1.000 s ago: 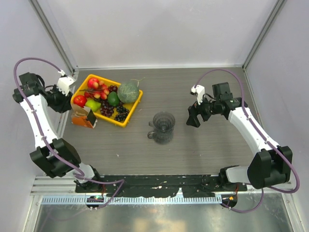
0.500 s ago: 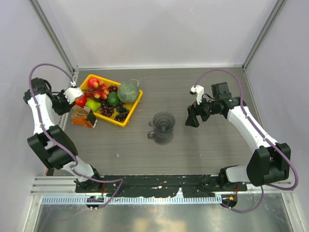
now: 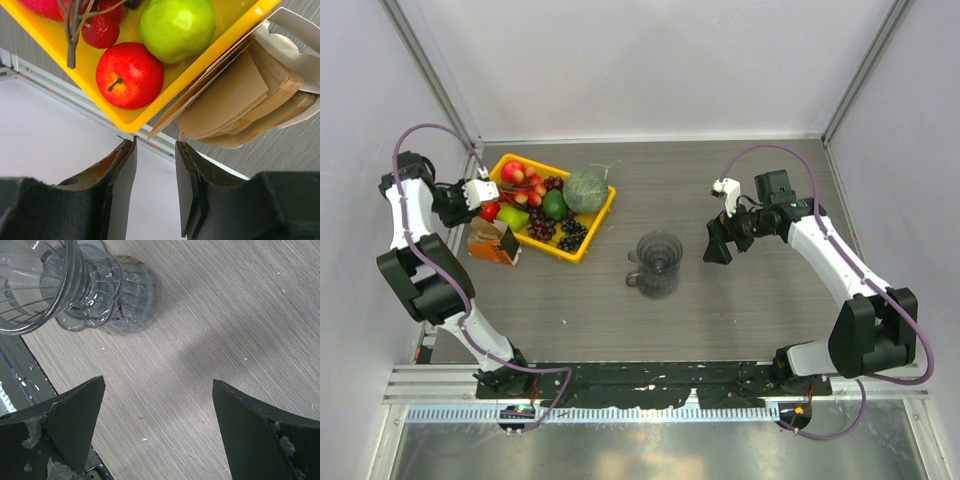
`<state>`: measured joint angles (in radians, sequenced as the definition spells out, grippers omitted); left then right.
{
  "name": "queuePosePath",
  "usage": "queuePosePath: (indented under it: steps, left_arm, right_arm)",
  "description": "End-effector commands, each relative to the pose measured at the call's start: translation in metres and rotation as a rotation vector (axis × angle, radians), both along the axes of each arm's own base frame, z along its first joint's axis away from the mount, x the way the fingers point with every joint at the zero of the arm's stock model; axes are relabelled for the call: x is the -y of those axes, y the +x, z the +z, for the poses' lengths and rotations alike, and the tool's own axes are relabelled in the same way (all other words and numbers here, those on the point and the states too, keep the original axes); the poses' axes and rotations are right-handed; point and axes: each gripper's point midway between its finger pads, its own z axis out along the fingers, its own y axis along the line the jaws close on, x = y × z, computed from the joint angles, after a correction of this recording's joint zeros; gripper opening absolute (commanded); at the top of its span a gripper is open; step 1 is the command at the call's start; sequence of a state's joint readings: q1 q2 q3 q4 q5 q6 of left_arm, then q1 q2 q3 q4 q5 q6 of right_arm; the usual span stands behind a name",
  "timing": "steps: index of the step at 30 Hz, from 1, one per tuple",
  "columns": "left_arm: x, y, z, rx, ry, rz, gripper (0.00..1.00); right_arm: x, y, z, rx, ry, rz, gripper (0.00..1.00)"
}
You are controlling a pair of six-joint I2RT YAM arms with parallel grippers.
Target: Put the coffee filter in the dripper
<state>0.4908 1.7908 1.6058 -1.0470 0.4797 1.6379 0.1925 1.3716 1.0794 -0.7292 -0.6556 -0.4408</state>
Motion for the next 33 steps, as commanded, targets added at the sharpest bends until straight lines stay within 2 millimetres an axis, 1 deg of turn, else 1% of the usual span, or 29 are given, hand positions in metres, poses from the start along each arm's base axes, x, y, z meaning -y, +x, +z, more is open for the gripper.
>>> queuePosePath:
  steps: [1,7,9,13,18,23,25,27,31,33]
  left_arm:
    - [0.002,0.012,0.000,0.015,0.040,-0.088,0.44]
    - [-0.002,0.018,-0.011,-0.012,0.059,-0.121,0.45]
    - [0.000,0.018,-0.014,-0.023,0.053,-0.132,0.44]
    - [0.003,0.013,-0.024,-0.057,0.060,-0.167,0.44]
    - [0.009,0.014,-0.034,-0.066,0.067,-0.194,0.44]
    - [0.009,0.011,-0.035,-0.088,0.068,-0.195,0.33]
    - [0.011,0.007,-0.036,-0.109,0.056,-0.197,0.29]
    - [0.013,0.004,-0.034,-0.120,0.051,-0.206,0.28]
    - [0.011,0.002,-0.037,-0.125,0.063,-0.214,0.28]
    - [0.011,0.003,-0.037,-0.127,0.067,-0.214,0.24]
  right_arm:
    - [0.000,0.013,0.014,0.039,0.003,0.000,0.95]
    - [0.002,0.017,0.013,0.042,-0.016,-0.005,0.96]
    - [0.002,0.016,0.013,0.040,-0.017,-0.004,0.95]
    - [0.003,0.017,0.011,0.034,-0.024,-0.006,0.96]
    - [0.004,0.018,0.009,0.027,-0.033,-0.005,0.95]
    - [0.006,0.019,0.007,0.032,-0.047,-0.005,0.96]
    - [0.006,0.019,0.008,0.035,-0.047,-0.004,0.96]
    - [0.005,0.019,0.006,0.032,-0.049,0.000,0.96]
    - [0.006,0.019,0.006,0.033,-0.048,-0.001,0.95]
    - [0.006,0.019,0.006,0.036,-0.051,-0.002,0.95]
